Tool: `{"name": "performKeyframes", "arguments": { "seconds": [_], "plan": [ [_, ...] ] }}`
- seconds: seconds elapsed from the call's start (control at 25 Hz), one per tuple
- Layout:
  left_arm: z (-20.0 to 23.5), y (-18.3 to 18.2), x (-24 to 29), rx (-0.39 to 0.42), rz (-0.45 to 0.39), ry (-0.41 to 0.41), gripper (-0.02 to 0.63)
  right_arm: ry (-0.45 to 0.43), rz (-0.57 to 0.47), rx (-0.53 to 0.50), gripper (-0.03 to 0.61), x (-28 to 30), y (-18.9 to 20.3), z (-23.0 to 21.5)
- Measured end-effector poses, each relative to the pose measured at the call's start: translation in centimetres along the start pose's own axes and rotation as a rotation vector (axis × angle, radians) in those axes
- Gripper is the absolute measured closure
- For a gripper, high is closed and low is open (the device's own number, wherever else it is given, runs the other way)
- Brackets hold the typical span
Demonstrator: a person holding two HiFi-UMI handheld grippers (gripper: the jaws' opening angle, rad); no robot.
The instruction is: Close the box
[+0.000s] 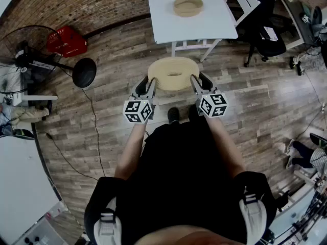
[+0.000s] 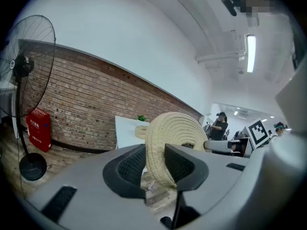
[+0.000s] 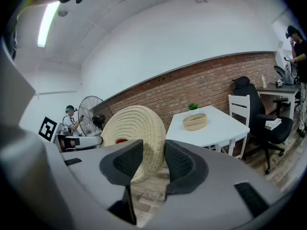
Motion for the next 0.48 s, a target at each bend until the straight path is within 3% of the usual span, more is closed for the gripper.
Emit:
{"name": "performKeyframes", "arguments": {
  "seconds": [0.48],
  "plan": [
    [0.21, 0.04, 0.55, 0.002, 0.005, 0.025, 0.482, 0.025, -0.004, 0.007, 0.434, -0.24, 0.16, -0.03]
  ]
}}
Point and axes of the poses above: the fingertips, and each gripper's own axes: x forward along the fingers, z to its left, y out of its underside, the point moved 10 cm from there along -x, backward along the fingers, and after that the axes turned 2 degrees about z, right-handed, at the moved point
